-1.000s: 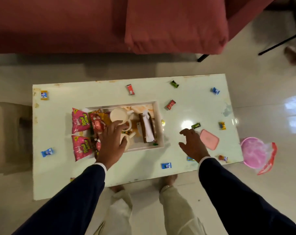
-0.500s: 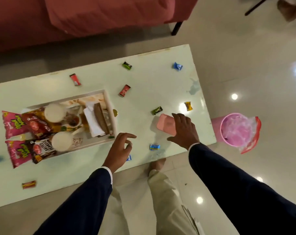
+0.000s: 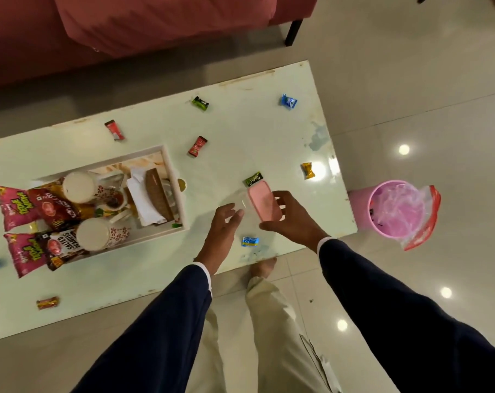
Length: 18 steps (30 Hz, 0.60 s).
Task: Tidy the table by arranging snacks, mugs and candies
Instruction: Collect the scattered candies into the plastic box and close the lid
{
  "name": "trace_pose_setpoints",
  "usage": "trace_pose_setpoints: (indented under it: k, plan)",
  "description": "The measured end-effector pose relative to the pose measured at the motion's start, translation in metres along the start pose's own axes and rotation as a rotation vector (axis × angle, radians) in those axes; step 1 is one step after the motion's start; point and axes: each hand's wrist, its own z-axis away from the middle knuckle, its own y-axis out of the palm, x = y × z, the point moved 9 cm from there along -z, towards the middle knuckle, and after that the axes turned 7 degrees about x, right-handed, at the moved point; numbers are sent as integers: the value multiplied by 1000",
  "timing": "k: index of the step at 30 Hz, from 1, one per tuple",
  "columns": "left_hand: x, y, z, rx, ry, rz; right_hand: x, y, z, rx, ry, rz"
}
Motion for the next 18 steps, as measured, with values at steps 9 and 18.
trace_pose_setpoints:
  k: [9,18]
  plan:
    - [-25,23,15,-28,79,185,28,39,68,20,-8,-385]
    - [-20,20,-3,54,-31,345,-9,18,73,-62,46,-826]
